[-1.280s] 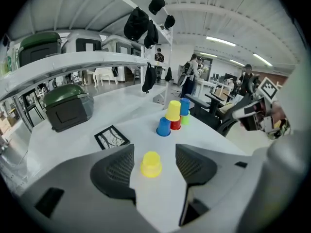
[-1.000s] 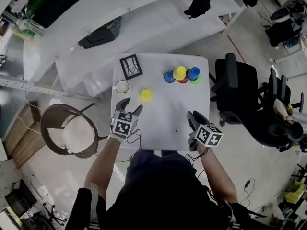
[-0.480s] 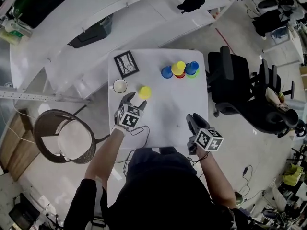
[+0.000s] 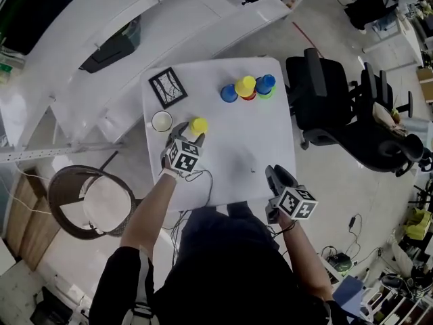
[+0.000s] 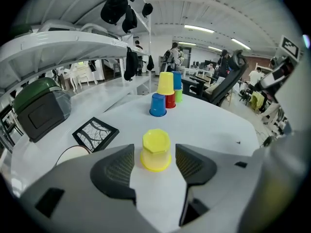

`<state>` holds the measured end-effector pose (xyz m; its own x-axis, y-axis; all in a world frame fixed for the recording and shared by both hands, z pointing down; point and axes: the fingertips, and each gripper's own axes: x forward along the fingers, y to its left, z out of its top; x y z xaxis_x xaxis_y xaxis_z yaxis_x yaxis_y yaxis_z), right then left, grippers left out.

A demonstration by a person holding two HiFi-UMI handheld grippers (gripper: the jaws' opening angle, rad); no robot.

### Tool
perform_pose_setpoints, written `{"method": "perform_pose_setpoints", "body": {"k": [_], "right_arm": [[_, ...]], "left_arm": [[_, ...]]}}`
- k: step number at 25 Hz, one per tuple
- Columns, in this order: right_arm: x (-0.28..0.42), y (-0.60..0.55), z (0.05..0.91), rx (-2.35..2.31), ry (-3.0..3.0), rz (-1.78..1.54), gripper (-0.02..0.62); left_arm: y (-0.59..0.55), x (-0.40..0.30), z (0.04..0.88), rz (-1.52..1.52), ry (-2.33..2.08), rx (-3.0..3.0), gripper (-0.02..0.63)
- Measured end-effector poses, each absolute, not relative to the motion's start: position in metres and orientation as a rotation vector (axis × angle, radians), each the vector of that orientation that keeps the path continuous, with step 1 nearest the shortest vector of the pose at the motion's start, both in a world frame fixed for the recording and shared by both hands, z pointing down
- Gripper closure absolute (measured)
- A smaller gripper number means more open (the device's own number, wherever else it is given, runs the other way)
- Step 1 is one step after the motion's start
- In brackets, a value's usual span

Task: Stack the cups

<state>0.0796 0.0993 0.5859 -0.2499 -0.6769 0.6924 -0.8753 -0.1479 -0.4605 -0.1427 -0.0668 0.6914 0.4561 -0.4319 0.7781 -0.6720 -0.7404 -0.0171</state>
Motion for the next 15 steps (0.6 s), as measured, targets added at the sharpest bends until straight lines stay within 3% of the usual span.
{"method": "perform_pose_setpoints", "body": {"k": [15], "right_arm": [[0.106, 0.090, 0.603, 1.732, -1.922, 1.396, 0.456]], "left_arm": [[-0.074, -0.121, 0.706, 1.242, -0.955, 2.383, 0.346]]}}
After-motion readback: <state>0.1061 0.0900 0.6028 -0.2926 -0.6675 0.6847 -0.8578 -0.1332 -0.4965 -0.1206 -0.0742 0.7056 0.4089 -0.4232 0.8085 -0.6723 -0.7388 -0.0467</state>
